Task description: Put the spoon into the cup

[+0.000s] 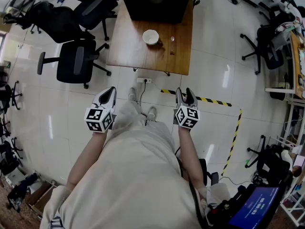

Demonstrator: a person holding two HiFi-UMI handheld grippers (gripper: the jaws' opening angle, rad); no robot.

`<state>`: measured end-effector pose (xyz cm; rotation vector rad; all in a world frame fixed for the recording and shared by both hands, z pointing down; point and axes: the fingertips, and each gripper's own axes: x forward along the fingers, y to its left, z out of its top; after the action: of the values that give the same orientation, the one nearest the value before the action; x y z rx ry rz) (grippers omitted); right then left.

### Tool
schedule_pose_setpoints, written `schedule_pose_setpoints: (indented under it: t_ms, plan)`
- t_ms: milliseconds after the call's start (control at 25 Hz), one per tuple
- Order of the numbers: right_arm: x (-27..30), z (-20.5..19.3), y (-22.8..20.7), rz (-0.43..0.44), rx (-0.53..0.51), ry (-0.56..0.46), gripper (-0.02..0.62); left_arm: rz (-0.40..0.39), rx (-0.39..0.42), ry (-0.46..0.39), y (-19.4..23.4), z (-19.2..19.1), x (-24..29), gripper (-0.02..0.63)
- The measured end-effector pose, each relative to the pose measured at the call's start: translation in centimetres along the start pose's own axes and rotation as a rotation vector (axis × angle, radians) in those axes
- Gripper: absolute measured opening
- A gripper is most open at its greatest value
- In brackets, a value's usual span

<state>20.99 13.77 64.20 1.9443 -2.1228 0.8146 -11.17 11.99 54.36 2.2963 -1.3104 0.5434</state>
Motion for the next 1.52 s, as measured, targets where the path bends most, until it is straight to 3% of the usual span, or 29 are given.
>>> schedule_pose_setpoints:
  t_ms: [320, 1040, 1520]
  plan:
    - [1.7, 0.4, 1.5, -0.018, -0.016, 0.041, 0.204, -0.030, -0.005, 0.004, 2.9, 1.6, 1.7, 0.000]
    - [12.9, 3.4, 4.8, -0.141, -0.003, 0.142, 0.204, -0.249, 0.086, 0.067, 12.1, 10.5, 14.1, 0.000]
    - [16.3, 2.8, 4.9, -0.220, -0.030, 0.222, 0.202, -0.353, 0.103, 0.108, 14.9, 10.9, 18.0, 0.000]
